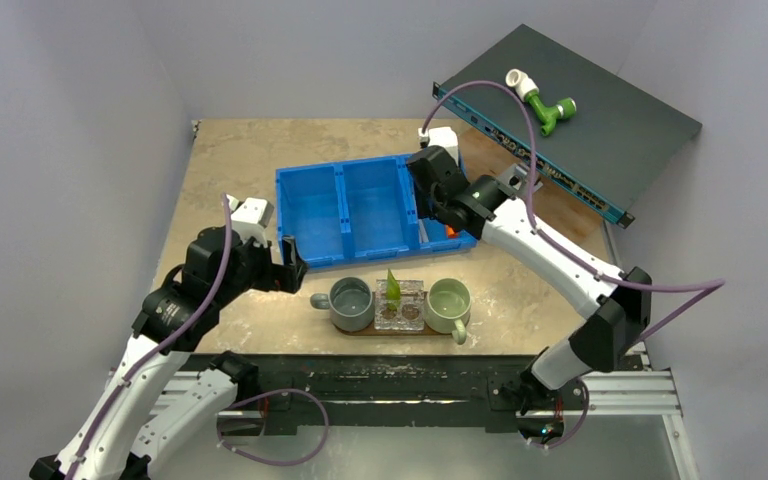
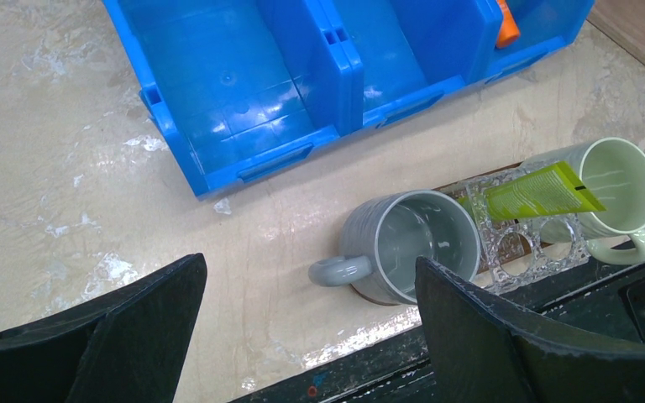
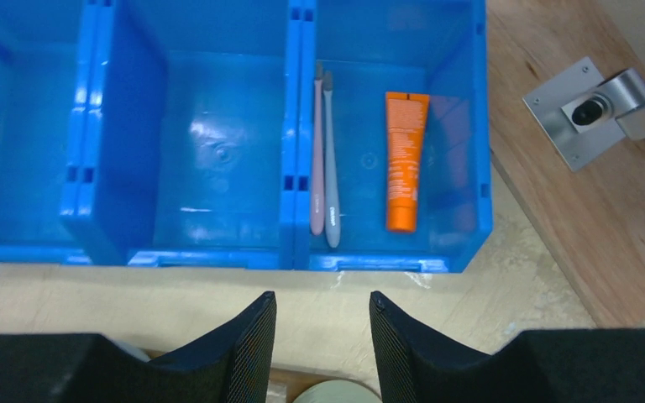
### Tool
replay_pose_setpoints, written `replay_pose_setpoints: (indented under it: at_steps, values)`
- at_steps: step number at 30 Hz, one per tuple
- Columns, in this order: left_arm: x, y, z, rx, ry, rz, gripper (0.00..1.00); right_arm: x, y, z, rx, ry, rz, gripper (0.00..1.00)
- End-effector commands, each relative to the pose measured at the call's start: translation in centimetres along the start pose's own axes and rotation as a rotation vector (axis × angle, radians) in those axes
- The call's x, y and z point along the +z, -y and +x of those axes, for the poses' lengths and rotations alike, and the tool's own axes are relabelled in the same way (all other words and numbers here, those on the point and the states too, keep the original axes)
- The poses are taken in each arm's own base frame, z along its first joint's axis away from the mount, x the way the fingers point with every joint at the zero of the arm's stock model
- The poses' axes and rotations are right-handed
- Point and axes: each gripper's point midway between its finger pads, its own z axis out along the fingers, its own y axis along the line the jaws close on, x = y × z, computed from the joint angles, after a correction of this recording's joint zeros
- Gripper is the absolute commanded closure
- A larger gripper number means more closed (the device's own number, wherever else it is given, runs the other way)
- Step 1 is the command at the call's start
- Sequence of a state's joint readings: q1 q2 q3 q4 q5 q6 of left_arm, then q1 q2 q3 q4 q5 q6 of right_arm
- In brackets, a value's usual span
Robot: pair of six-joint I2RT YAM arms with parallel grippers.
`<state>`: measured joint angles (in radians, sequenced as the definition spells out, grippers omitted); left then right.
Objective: Prepare toiletry sets of a toothbrush and toothpaste on the tray
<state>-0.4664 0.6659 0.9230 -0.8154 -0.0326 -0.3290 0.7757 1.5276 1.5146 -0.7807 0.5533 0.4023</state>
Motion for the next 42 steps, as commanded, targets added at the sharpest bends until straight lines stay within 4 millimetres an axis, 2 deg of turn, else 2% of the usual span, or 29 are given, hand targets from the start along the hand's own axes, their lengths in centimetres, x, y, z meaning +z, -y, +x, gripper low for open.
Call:
replay_pose_setpoints:
  at_steps: [1,11,18,27,36,39,42]
  values:
    - [0.0,0.2,-1.2,0.012,0.055,0.015,0.06,3.4,1.0,-0.4,0.025,-0.006,0.028,0.52]
    - [0.1,0.4,-1.2,-0.001,0.049,0.020,0.00,10.2,2.8,3.3,0.008,-0.129,0.108,0.48]
    - [0.2,0.5,-1.2,0.003,0.043,0.025,0.00,13.7,3.4,5.8,-0.011,-0.198,0.160,0.45]
    - [0.4,0.5,-1.1,0.012,0.037,0.027,0.00,16.9,4.7,7.5,-0.027,-0.252,0.228,0.45]
    - [0.7,0.5,-1.0,0.017,0.025,0.027,0.00,19.3,5.8,9.2,-0.023,-0.294,0.257,0.45]
    - [0.8,0.6,-1.0,0.017,0.022,0.028,0.00,19.8,5.9,9.7,-0.023,-0.306,0.253,0.47]
    - [0.9,0.6,-1.0,0.019,0.018,0.029,0.00,20.2,5.8,10.2,-0.024,-0.318,0.242,0.54]
